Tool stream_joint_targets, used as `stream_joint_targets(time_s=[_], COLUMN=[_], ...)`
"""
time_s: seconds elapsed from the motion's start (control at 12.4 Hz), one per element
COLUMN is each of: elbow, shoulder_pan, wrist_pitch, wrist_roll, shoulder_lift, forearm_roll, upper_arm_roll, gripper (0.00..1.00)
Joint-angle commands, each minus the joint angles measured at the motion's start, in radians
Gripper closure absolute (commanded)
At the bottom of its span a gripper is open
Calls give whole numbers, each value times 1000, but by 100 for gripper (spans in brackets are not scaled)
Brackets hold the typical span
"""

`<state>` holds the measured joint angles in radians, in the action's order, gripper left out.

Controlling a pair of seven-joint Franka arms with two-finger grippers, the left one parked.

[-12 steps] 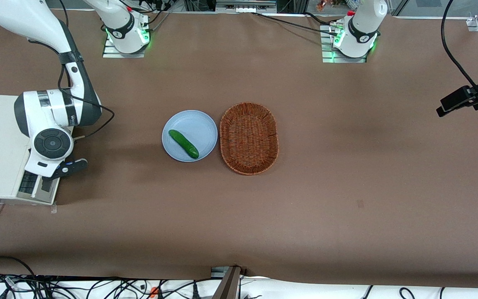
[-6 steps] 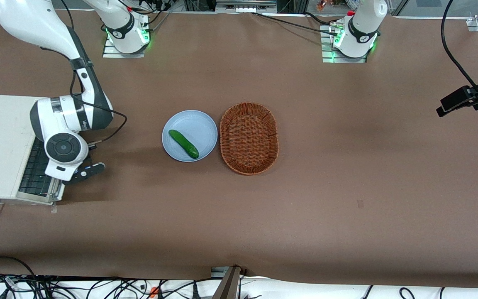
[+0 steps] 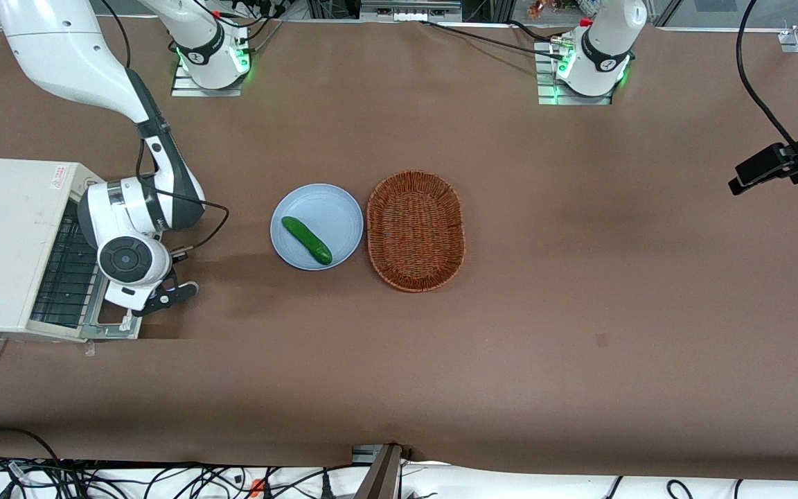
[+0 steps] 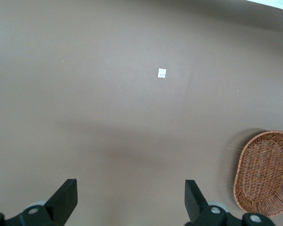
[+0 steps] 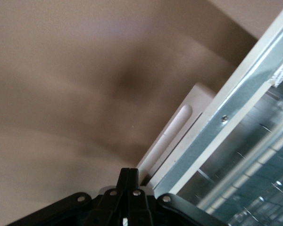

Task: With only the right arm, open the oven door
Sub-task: 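Pull the handle with the right gripper, swinging the door down open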

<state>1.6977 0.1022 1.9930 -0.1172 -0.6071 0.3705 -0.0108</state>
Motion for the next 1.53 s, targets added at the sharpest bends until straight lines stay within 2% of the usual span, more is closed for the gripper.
stream_joint_targets(time_s=[0.0, 0.24, 0.4, 0.72, 1.05, 1.21, 1.45], elbow=[-16, -16, -19, -39, -107, -136, -133], shoulder_pan=[-68, -78, -85, -85, -75, -56, -35], wrist_pitch=[21, 39, 58, 46, -87, -157, -157], wrist_roll=[-32, -32, -18, 62, 123, 178, 202], shoulder_lift=[-49, -78, -89, -97, -94, -94, -98], forearm_roll=[45, -43, -60, -211, -277, -281, -318], upper_arm_roll=[49, 49, 49, 49, 40, 35, 34], gripper=[100, 100, 100, 100, 100, 100, 100])
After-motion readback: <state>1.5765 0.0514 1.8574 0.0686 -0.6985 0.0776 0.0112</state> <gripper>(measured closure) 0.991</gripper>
